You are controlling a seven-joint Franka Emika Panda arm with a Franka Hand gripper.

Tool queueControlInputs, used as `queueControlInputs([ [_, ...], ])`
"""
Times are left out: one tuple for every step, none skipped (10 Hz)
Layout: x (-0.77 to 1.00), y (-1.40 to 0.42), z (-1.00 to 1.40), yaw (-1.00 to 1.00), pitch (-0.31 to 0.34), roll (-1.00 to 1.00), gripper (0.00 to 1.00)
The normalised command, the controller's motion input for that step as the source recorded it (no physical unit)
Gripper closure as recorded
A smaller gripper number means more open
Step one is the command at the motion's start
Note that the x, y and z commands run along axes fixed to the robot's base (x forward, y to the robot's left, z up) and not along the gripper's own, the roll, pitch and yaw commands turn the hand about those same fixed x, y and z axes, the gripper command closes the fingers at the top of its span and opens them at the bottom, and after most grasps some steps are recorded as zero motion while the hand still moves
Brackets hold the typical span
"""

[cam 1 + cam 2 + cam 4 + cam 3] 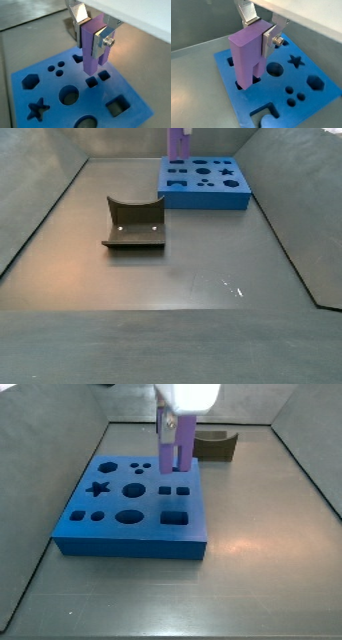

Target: Insert the double-square object.

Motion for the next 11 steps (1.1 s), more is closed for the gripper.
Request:
queueControlInputs([
  [0.0,0.0,-0.32,-1.0,0.0,-0.04,1.0],
  [0.0,0.0,-0.43,-1.0,0.02,-0.05,1.0],
  [-0.01,0.03,-0.43,-0.69,0.007,-0.09,1.0],
  [-0.11,0.0,-0.11,-0.39,0.0,0.0,1.0],
  [-0.04,0.0,-0.1,-0.35,0.0,0.0,1.0],
  [0.0,0.0,-0.18,-0.43,0.004,-0.01,1.0],
  [0.03,0.0,-0.15,-0.44,0.007,-0.08,1.0],
  [0.19,0.0,-0.15,-0.27,0.014,-0.06,1.0],
  [0.09,0.0,-0.17,-0.04,0.02,-0.03,1.0],
  [0.0,0.0,-0.19,0.1,0.0,-0.02,1.0],
  [0.0,-0.07,-0.19,0.22,0.0,-0.05,1.0],
])
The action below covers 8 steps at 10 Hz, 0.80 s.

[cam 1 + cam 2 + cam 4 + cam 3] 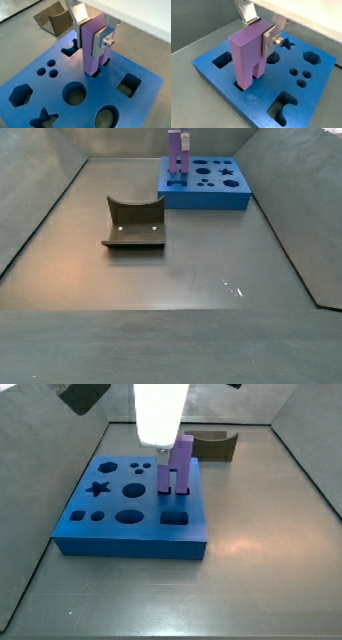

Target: Insert the double-square object.

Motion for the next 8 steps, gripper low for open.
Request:
queueControlInputs([
  [-0.12,-0.12,-0.14,0.29,0.0,-0.09,1.0],
  [-0.11,-0.05,-0.19,0.27,-0.01,-0.08,1.0],
  [-0.07,-0.04,-0.18,0.24,-0.016,-0.1,1.0],
  [0.0,0.0,-0.26,0.07,-0.011,-0.09,1.0],
  [0.11,0.0,-0.3,0.0,0.0,-0.08,1.0],
  [0.24,0.0,-0.3,0.0,0.0,-0.06,1.0],
  [0.2,0.0,-0.34,-0.02,0.0,-0.06,1.0],
  [0.19,0.0,-0.38,-0.03,0.0,-0.07,1.0],
])
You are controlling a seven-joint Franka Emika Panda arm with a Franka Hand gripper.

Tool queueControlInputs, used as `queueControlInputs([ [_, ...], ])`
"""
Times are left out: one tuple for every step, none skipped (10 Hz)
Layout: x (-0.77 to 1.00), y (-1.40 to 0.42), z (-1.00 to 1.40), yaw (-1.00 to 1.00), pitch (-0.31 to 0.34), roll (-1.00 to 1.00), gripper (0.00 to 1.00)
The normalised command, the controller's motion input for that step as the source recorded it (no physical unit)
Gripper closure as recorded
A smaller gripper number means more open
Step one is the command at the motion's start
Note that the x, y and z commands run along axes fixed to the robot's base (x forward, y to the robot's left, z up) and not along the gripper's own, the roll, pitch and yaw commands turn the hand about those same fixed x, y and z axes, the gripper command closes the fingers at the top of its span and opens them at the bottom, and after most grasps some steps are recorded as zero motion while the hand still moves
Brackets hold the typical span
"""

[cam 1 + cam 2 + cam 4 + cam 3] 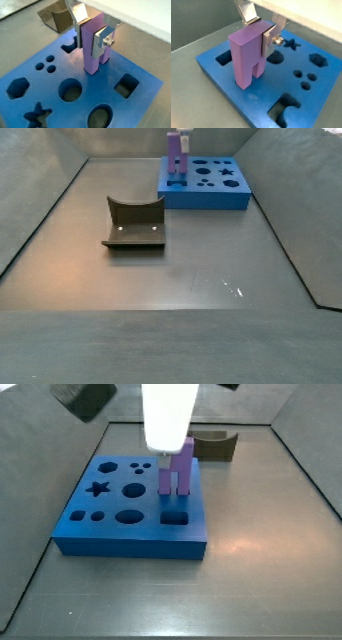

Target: Insert the double-square object.

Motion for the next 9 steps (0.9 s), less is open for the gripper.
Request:
queueControlInputs([
  [0.19,0.0,-0.41,-0.05,0.0,-0.09,1.0],
  [0.1,0.0,-0.42,-0.04,0.0,-0.02,1.0],
  [0.0,0.0,-0.32,0.0,-0.013,0.0,1.0],
  [0.0,0.0,-0.29,0.0,-0.041,0.0,1.0],
  [-0.01,-0.03,-0.32,0.0,-0.059,0.02,1.0],
  [-0.05,-0.08,-0.42,0.0,-0.096,0.05,1.0],
  [-0.03,-0.06,-0.46,0.0,-0.103,0.08,1.0],
  [0.0,0.0,-0.2,0.03,-0.097,-0.05,1.0],
  [0.0,-0.05,0.0,0.03,-0.031,0.02,1.0],
])
